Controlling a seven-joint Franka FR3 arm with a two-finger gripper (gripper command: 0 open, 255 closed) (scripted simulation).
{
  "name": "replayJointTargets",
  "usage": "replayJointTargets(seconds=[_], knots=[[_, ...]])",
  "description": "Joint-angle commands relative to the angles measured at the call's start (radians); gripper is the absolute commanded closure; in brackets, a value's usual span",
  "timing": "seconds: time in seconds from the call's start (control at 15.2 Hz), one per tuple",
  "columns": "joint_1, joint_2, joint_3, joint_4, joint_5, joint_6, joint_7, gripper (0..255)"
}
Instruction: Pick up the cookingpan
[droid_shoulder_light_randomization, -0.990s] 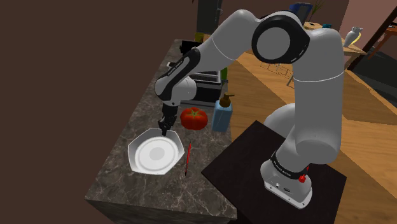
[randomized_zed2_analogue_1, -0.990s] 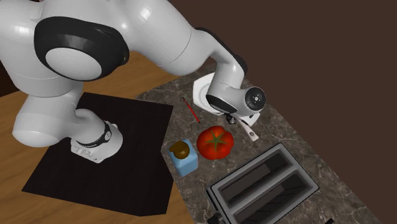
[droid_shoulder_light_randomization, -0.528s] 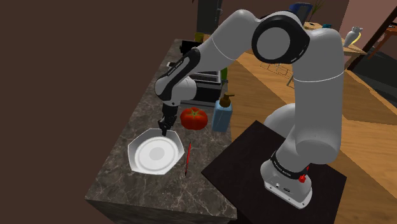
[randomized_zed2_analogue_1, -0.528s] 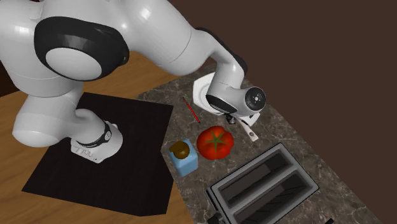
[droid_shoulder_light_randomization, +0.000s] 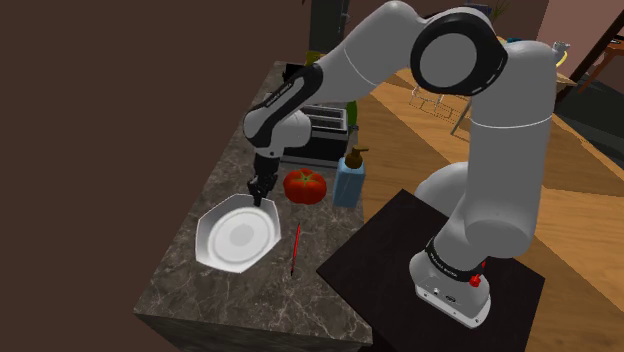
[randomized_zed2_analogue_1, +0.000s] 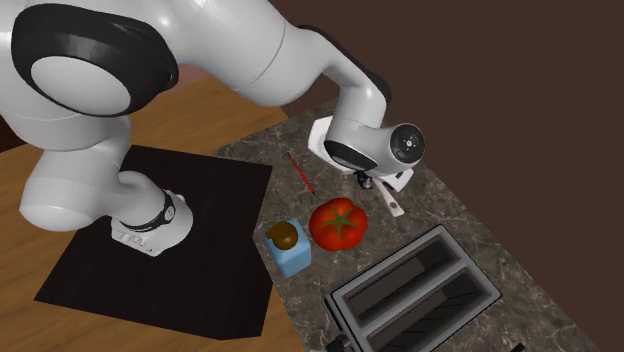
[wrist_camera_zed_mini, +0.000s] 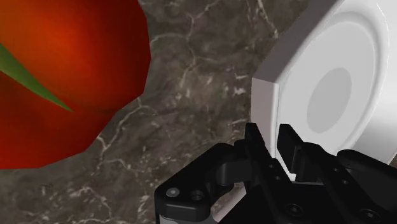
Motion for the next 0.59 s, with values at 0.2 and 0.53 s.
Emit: replayJointTargets(seconds=[0.2,0.53], knots=[[0.001,-0.054,-0.007,-0.001,-0.017,-0.046,0.029,255],[0.001,-0.085,-0.010,0.000,-0.028,-0.076,0.047,255]])
